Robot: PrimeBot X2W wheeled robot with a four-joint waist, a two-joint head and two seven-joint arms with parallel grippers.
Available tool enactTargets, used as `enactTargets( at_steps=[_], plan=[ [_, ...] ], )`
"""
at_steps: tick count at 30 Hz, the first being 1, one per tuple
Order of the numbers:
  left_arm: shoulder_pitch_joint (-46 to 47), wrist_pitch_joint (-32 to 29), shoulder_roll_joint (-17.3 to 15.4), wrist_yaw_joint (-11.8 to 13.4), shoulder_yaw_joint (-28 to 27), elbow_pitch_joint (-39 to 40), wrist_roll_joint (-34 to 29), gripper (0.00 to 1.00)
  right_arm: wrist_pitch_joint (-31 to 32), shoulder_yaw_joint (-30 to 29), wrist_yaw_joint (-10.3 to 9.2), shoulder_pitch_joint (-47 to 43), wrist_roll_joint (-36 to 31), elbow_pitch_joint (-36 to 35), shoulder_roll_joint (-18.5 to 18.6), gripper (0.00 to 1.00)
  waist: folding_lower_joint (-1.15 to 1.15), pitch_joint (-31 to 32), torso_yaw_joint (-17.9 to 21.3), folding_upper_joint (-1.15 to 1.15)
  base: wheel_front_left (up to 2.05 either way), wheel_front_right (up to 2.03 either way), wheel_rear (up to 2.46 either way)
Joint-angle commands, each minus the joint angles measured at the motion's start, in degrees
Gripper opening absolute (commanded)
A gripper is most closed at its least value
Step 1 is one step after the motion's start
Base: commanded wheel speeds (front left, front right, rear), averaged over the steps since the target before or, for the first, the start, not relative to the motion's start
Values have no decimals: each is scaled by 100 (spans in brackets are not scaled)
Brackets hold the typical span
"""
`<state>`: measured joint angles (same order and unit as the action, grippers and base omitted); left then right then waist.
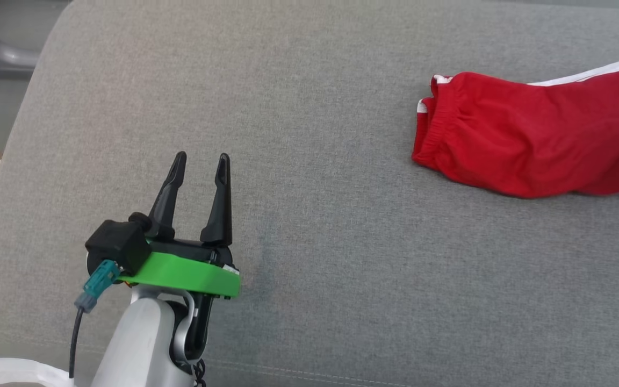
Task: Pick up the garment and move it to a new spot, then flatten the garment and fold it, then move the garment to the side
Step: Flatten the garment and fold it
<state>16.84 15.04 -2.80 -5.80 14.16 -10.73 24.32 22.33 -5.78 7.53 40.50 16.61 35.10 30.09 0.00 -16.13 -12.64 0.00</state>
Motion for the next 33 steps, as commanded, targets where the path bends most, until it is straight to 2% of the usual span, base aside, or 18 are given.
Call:
enactTargets(
  at_steps=[1, 7, 10, 13, 18, 24, 25, 26, 28, 33],
  plan=[
    [-98, 15, -20, -9, 19, -25, 2, 100, 103, -67, -8, -69, -169, -119, -92, 0, 0, 168, 104, 0, 0, 0, 0],
    [-124, 15, -21, -20, 51, -103, 24, 100, 569, 126, -5, 22, -561, -599, -863, 0, 0, 358, 80, 0, 0, 0, 0],
    [-135, 15, -20, -27, 26, -110, 19, 100, 739, 312, -5, 138, -726, -616, -1291, 0, 0, 381, 73, 0, 0, 0, 0],
    [-105, 15, -20, -32, 47, -111, 48, 100, 792, 387, -4, 296, -918, -439, -1761, 0, 0, 351, -3, 0, 0, 0, 0],
    [20, 15, -21, -28, 119, -102, 127, 100, 661, 285, -4, 504, -1344, 13, -2331, 0, 0, 251, -192, 0, 0, 0, 0],
    [63, 15, -20, 4, 113, -87, 180, 100, 517, 373, -4, 616, -1498, 497, -2630, 0, 0, 193, -356, 0, 0, 0, 0],
    [63, 15, -20, 5, 109, -91, 179, 100, 509, 403, -4, 619, -1464, 540, -2652, 35, 0, 194, -366, 0, 0, 0, 0],
    [59, 15, -20, 5, 100, -99, 175, 100, 479, 432, -4, 622, -1381, 579, -2670, 100, 0, 198, -374, 0, 0, 0, 0],
    [48, 15, -20, 7, 80, -107, 161, 100, 441, 520, -4, 639, -1188, 609, -2698, 100, 0, 211, -368, 0, 0, 0, 0],
    [-47, 15, -20, 26, -28, -123, 96, 100, 619, 1225, -4, 603, 648, 77, -2716, 100, 0, 316, -222, 0, 0, 0, 0]
  ],
)
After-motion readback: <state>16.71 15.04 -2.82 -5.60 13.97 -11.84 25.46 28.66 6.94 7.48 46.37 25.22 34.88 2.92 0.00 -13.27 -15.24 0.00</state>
